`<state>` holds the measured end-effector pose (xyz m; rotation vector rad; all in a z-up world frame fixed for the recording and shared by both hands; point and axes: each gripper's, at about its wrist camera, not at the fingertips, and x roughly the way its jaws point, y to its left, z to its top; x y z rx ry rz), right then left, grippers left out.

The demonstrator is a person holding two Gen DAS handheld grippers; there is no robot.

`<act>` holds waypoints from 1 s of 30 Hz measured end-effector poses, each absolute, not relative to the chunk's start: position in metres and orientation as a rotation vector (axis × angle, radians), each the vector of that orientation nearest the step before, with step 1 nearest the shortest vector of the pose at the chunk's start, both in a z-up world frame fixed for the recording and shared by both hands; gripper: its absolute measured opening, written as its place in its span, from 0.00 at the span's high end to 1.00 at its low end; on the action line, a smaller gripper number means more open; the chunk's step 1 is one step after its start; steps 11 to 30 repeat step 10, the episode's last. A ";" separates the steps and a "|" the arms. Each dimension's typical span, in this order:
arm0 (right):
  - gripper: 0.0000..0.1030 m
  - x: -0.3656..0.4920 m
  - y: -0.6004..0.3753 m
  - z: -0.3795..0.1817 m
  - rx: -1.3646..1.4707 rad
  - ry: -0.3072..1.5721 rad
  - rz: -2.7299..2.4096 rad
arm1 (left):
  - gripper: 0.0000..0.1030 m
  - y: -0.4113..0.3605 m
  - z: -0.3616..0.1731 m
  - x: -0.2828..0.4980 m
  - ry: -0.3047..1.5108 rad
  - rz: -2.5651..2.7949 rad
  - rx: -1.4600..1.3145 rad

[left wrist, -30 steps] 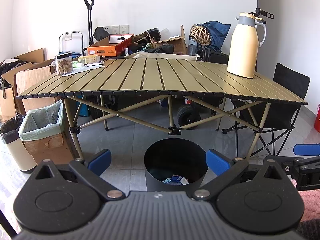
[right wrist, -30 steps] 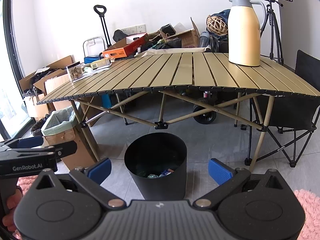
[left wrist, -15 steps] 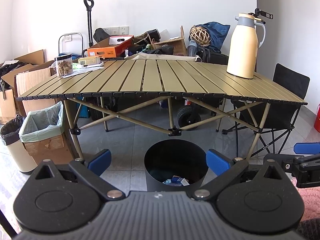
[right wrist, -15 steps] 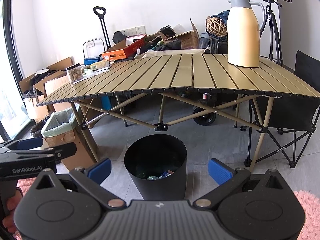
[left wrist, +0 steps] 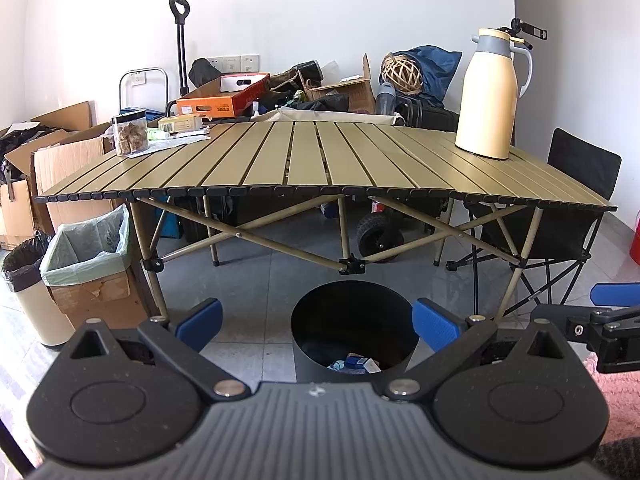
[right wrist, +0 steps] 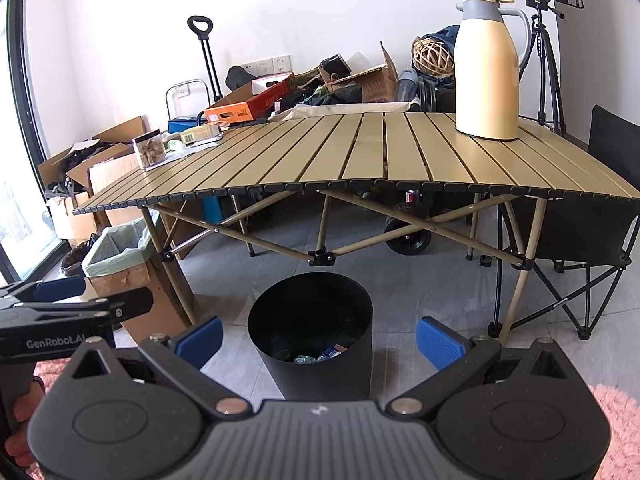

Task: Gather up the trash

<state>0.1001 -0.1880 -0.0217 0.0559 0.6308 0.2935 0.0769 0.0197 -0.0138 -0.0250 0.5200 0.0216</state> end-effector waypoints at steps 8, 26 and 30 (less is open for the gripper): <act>0.00 0.098 -0.188 -0.021 0.054 0.619 0.293 | 0.00 0.022 -0.012 0.073 0.482 0.018 -0.016; 0.00 0.098 -0.188 -0.022 0.055 0.619 0.293 | 0.00 0.022 -0.013 0.074 0.486 0.015 -0.018; 0.00 0.098 -0.188 -0.022 0.055 0.619 0.293 | 0.00 0.022 -0.013 0.074 0.486 0.015 -0.018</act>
